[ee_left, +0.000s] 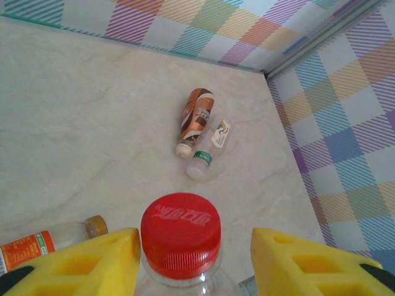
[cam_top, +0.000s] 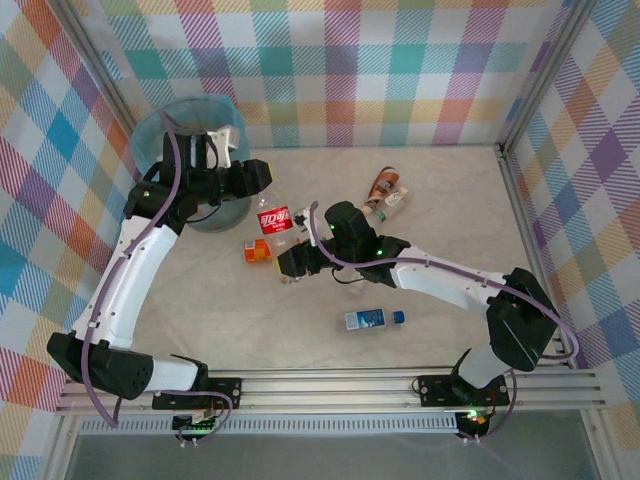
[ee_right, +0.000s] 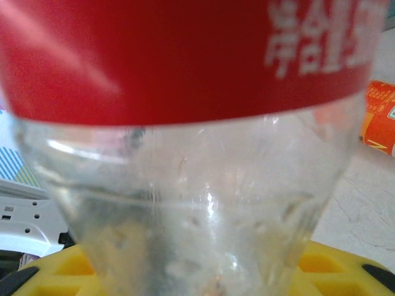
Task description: Put the plastic bottles in the bin
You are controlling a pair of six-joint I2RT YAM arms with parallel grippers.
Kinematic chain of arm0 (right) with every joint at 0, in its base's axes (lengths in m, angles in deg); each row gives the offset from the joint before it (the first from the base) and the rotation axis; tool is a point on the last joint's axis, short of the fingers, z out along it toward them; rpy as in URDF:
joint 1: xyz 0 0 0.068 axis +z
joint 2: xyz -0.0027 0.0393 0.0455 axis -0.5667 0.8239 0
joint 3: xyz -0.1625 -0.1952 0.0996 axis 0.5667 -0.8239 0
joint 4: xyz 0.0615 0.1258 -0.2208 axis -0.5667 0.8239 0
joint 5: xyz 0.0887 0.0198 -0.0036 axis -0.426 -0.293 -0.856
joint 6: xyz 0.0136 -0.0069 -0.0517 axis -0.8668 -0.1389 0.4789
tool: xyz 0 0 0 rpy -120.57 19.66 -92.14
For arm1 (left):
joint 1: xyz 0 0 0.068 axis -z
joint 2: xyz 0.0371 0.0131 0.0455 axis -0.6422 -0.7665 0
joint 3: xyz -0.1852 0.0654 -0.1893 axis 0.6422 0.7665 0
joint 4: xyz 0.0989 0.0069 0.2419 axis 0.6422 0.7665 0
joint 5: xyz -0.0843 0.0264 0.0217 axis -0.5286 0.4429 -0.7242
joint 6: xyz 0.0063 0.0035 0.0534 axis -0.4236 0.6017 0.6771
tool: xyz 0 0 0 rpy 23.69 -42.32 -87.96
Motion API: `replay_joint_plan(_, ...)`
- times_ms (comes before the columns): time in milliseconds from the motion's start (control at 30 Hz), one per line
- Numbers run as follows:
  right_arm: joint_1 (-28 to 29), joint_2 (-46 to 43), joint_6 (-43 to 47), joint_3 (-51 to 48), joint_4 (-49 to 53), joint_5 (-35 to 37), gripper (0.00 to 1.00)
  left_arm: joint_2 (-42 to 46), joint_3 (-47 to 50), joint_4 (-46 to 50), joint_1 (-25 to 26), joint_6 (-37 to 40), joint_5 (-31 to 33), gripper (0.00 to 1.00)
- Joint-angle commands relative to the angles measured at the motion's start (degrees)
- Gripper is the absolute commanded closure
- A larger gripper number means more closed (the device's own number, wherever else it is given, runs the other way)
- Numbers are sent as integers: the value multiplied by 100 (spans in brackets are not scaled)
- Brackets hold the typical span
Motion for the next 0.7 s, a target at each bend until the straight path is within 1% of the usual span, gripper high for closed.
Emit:
replay_joint_plan(0, 57, -211, 187, 10, -283, -267, 55, -10, 75, -140, 45, -20, 45, 50)
replay_joint_plan(100, 72, -205, 187, 17, -290, -303, 55, 3, 107, -131, 45, -18, 65, 51)
replay_joint_plan(267, 72, -163, 247, 52, -242, -329, 55, 30, 162, -157, 37, -2, 108, 59)
replay_joint_plan(367, 81, -181, 274, 52, -245, -293, 55, 20, 166, -171, 36, -12, 146, 59)
replay_joint_plan(467, 89, -187, 301, 70, -220, -262, 55, 13, 163, -197, 36, -31, 145, 64)
replay_joint_plan(533, 90, -185, 321, 111, -143, -208, 53, 28, 160, -234, 36, -51, 159, 68)
replay_joint_plan(600, 89, -202, 350, 168, -62, -95, 49, 39, 156, -272, 36, -86, 194, 75)
replay_joint_plan(633, 90, -203, 374, 190, -32, -7, 49, 39, 134, -272, 36, -101, 225, 78)
replay_joint_plan(667, 90, -199, 394, 252, 36, 105, 47, 48, 101, -253, 36, -114, 284, 83)
